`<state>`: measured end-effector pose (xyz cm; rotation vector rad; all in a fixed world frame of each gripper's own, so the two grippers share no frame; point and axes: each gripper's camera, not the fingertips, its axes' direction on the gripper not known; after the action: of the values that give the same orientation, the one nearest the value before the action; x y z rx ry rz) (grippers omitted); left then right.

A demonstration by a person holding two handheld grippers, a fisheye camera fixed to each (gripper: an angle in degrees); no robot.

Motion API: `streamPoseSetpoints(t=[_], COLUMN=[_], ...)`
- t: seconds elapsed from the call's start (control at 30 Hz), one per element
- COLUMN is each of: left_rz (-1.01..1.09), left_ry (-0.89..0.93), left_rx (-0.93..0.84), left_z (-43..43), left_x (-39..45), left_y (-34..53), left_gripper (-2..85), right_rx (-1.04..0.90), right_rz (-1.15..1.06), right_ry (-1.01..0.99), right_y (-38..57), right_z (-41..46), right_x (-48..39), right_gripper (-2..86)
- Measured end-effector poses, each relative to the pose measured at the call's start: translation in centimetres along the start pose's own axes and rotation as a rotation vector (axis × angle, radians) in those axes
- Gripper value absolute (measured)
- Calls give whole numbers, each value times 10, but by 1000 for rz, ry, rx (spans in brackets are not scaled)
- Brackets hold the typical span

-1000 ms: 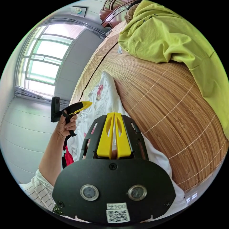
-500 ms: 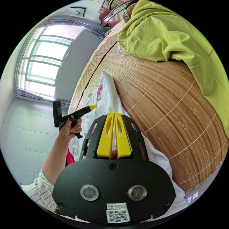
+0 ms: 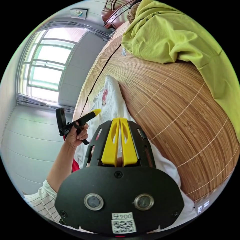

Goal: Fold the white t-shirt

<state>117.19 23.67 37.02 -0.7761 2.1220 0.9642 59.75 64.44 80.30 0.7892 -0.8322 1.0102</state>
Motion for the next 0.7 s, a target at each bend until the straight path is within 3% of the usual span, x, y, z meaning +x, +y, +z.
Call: streamPoseSetpoints(t=[0.27, 0.7], left_rz=[-79, -239], left_ry=[-15, -152], left_rx=[8, -161], left_z=[-10, -38], left_x=[13, 58], left_y=[-2, 2], left_gripper=[22, 10], right_rx=[4, 1], right_rz=[-1, -7], right_ry=[5, 14], right_y=[-16, -37], right_z=[-11, -22], right_x=[3, 10], right_gripper=[-7, -7])
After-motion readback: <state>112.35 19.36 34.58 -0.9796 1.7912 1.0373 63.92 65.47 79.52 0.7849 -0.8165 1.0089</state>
